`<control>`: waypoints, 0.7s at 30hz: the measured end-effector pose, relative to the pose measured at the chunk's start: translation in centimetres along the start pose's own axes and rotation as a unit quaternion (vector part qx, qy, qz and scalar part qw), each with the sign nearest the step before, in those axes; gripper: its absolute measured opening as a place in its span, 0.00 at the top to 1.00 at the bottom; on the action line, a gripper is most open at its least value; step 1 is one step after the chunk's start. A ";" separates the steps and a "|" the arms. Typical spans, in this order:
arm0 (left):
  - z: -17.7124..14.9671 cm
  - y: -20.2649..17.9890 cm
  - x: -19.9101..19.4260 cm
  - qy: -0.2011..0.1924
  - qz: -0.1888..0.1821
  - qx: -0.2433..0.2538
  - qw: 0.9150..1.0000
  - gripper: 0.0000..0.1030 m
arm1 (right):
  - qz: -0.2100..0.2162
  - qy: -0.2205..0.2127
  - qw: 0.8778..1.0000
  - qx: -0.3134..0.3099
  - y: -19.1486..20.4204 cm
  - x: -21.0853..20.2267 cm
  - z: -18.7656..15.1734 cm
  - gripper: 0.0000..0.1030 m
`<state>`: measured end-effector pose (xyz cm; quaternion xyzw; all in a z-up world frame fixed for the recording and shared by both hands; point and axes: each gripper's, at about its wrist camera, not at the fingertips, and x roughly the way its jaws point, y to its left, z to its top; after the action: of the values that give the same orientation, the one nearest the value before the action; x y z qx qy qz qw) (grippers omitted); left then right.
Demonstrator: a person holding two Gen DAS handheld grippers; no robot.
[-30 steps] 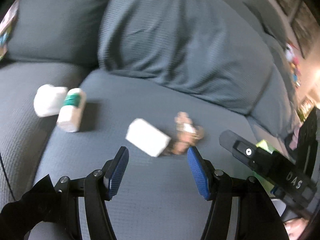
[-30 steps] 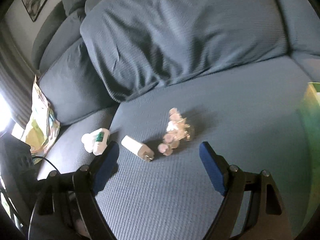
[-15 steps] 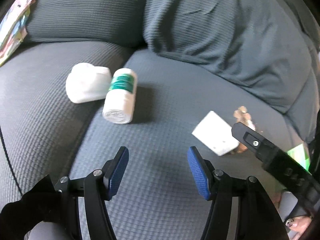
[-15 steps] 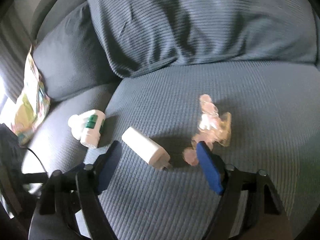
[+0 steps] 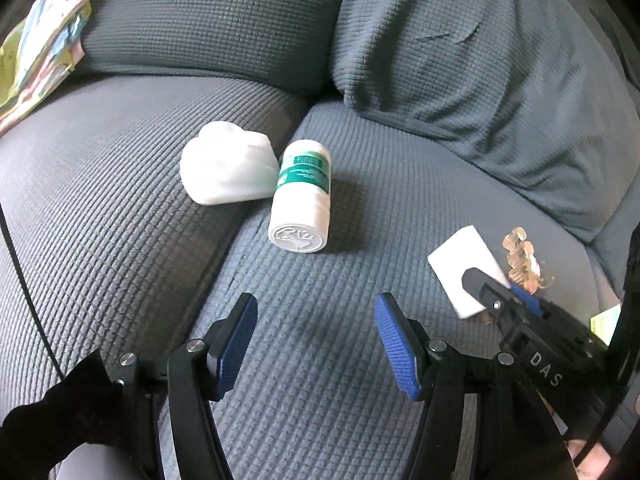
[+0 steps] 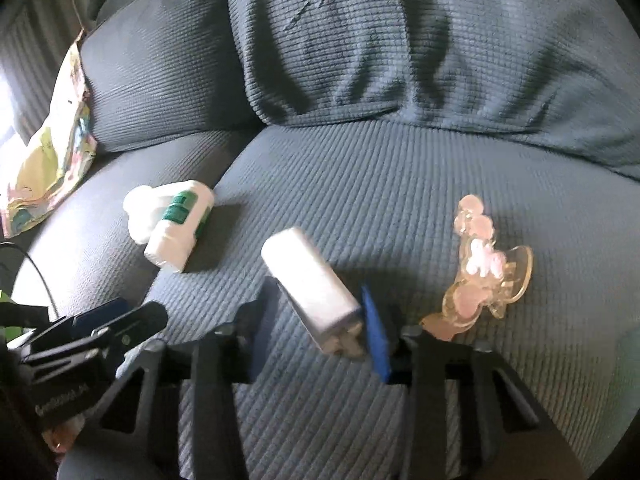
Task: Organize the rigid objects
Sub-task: 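Close the right gripper on the white plug charger, then lift the white plug charger with the right gripper toward the green box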
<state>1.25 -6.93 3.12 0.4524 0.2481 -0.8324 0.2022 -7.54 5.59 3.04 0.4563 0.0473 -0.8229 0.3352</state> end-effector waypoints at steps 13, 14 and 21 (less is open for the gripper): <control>-0.7 -1.7 -1.9 0.007 -0.020 -0.009 1.000 0.40 | 0.066 0.077 0.986 0.131 -2.1 -2.4 -4.0 0.65; -0.8 -2.0 -1.9 0.009 -0.022 -0.006 1.000 0.40 | 0.045 0.075 0.988 0.128 -2.2 -2.6 -4.0 0.58; -1.3 -4.7 -1.4 0.032 -0.058 0.019 0.998 0.40 | 0.037 0.048 0.984 0.169 -5.3 -4.2 -3.7 0.48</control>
<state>0.15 -2.28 4.74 0.4675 0.2644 -0.8324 0.1363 -6.53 13.19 3.01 0.5463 -0.0931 -0.7835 0.2809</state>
